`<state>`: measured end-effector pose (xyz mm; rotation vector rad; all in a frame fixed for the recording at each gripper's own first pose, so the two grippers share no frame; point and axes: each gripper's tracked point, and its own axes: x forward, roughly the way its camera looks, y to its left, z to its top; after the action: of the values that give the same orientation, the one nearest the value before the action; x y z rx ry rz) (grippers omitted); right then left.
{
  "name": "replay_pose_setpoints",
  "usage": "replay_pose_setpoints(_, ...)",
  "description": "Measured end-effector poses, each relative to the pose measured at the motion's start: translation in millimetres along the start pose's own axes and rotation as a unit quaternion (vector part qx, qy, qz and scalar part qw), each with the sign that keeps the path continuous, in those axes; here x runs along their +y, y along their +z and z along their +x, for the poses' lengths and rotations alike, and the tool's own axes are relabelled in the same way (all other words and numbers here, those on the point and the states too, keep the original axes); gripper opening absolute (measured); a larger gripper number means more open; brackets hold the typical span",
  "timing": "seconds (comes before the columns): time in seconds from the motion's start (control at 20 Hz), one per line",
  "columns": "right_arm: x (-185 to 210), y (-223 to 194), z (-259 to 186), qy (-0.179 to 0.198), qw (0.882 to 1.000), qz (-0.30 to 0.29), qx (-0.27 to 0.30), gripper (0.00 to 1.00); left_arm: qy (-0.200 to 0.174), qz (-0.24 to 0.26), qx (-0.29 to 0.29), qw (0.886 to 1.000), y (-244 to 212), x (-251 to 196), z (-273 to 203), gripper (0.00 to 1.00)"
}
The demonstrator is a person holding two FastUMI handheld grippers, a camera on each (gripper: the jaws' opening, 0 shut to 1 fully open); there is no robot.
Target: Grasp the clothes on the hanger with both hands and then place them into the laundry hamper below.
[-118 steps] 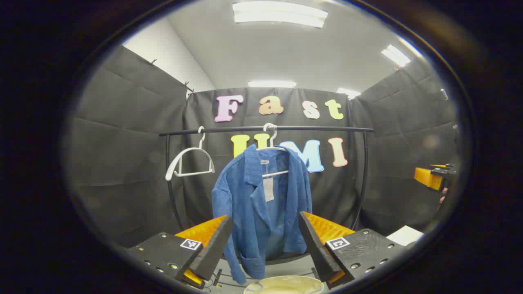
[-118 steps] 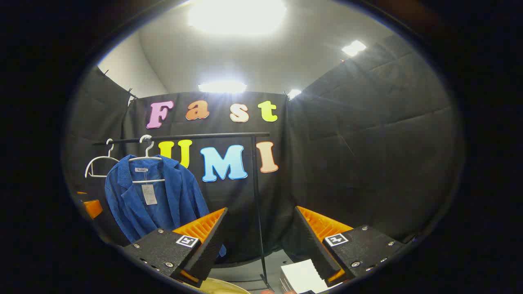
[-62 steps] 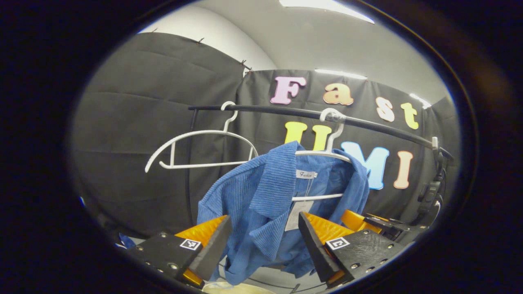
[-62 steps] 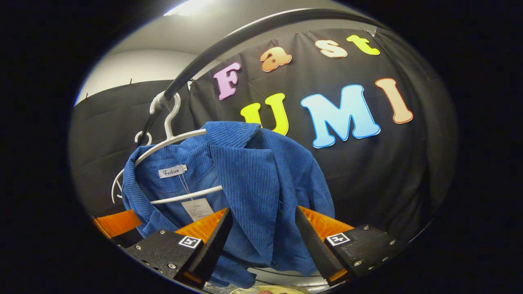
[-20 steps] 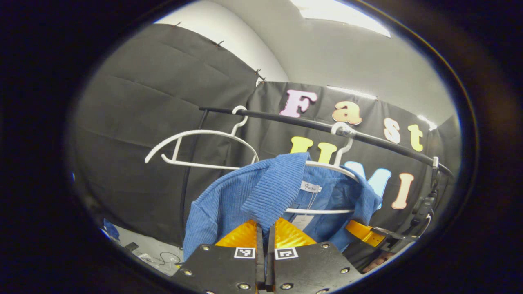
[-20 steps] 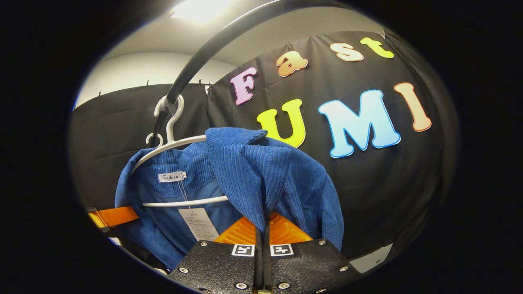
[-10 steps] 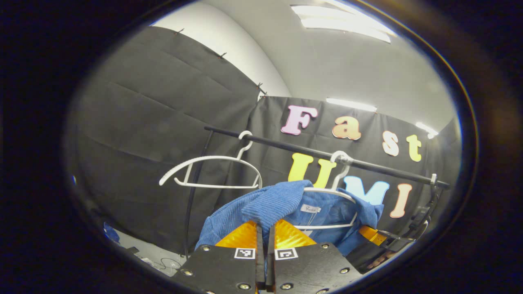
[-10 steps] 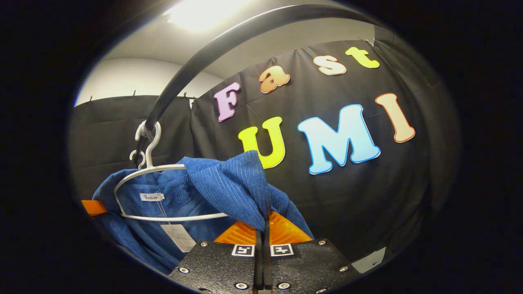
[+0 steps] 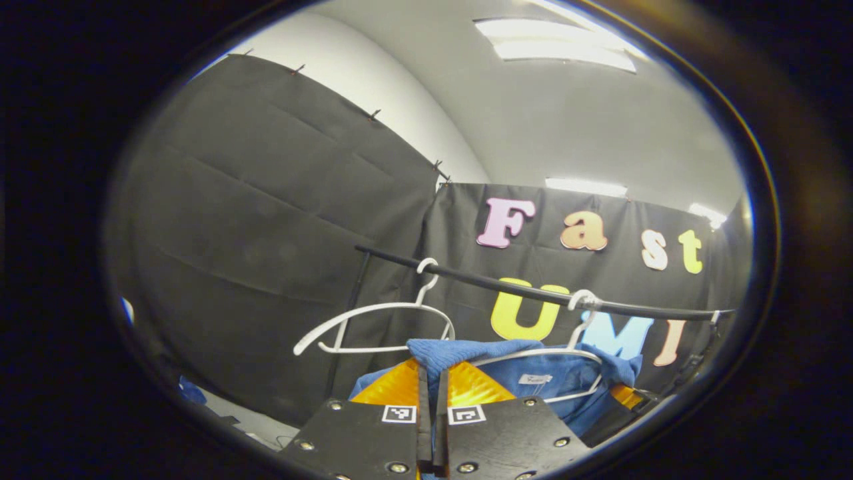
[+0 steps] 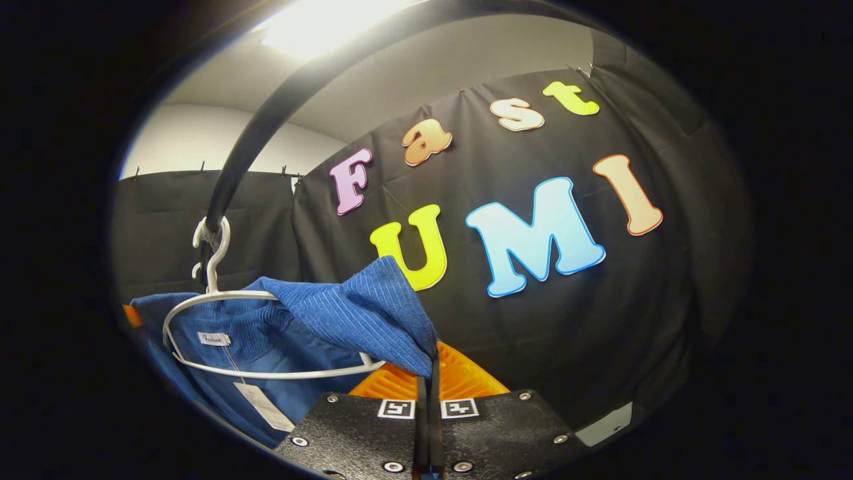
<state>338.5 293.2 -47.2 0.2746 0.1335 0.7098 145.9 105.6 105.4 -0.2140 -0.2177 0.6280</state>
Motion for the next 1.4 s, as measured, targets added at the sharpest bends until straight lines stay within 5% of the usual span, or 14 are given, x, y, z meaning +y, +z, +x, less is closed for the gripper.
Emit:
replay_pose_setpoints(0.4,-6,11,6,-0.012,0.999,-0.019,-0.032,0.0,0.003,0.017,0.004,1.0,13,22,18,0.0)
replay_pose_setpoints(1.2,4,6,28,0.001,0.997,-0.055,-0.055,0.0,-0.037,0.005,0.038,0.999,26,39,39,0.02)
replay_pose_setpoints(1.4,-3,16,39,-0.018,0.987,-0.127,-0.094,0.0,-0.055,0.03,0.06,0.996,11,42,40,0.0)
